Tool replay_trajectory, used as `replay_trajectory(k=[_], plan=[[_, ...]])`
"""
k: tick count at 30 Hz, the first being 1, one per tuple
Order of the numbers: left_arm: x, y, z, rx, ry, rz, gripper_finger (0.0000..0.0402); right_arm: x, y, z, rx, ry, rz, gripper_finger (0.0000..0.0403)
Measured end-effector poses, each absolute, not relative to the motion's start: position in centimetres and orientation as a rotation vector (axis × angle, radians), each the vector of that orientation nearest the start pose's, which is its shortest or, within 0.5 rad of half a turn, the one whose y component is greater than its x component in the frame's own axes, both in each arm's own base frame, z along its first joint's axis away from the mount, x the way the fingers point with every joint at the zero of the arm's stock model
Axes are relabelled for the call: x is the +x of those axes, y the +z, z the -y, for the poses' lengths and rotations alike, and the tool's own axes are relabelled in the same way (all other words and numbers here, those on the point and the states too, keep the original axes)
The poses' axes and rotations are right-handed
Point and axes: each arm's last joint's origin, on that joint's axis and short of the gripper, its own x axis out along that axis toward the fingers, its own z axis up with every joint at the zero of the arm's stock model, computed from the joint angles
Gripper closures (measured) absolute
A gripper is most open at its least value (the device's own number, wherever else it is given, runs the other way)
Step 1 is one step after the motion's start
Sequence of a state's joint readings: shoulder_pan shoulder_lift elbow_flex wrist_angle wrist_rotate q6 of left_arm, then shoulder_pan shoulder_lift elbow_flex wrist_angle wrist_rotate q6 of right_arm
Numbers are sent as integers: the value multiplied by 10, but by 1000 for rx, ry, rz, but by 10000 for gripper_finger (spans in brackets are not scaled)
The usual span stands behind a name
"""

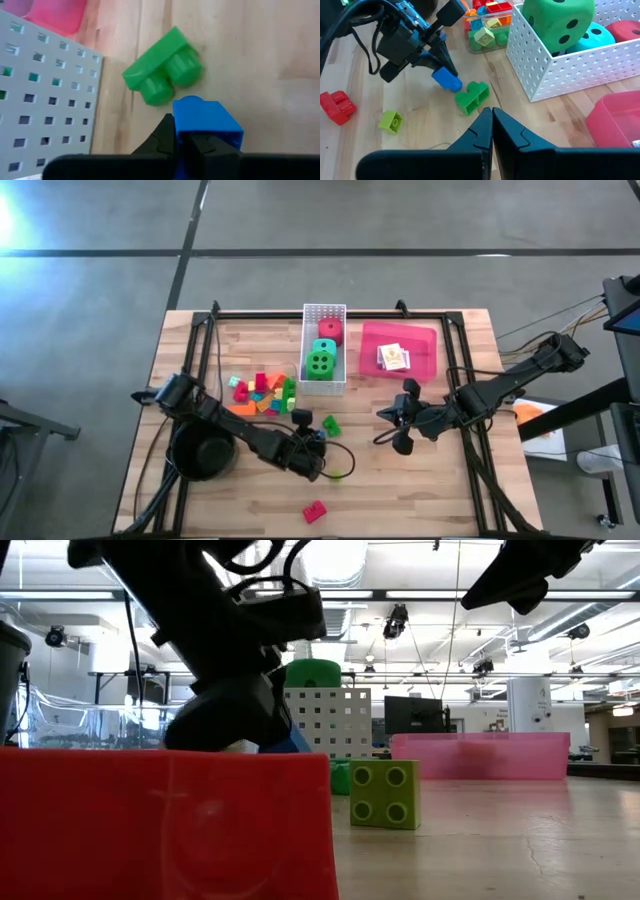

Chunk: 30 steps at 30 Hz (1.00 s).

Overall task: Pick & Place Toys
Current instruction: Put the blue game piece into the transparent bin

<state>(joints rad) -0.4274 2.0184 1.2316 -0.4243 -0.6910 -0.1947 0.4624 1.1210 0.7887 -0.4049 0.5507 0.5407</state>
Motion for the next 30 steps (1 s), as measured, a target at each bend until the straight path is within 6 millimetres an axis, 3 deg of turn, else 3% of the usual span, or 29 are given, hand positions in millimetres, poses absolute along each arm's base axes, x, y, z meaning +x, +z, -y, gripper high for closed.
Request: replay_trajectory(k=[4, 10, 20, 23, 30], plan=[[355, 140, 143, 446, 318, -965, 392, 209, 257, -87, 171, -249, -583, 395], [348, 180, 139, 361, 378, -861, 392, 211, 260, -88, 195, -241, -545, 395], [304, 265, 116, 151, 522, -697, 393, 212, 262, -89, 242, -245, -526, 395], [292, 272, 108, 101, 580, -698, 393, 212, 262, -89, 243, -244, -524, 395], [278, 254, 76, 146, 718, -750, 393, 212, 262, -89, 243, -243, -524, 395]])
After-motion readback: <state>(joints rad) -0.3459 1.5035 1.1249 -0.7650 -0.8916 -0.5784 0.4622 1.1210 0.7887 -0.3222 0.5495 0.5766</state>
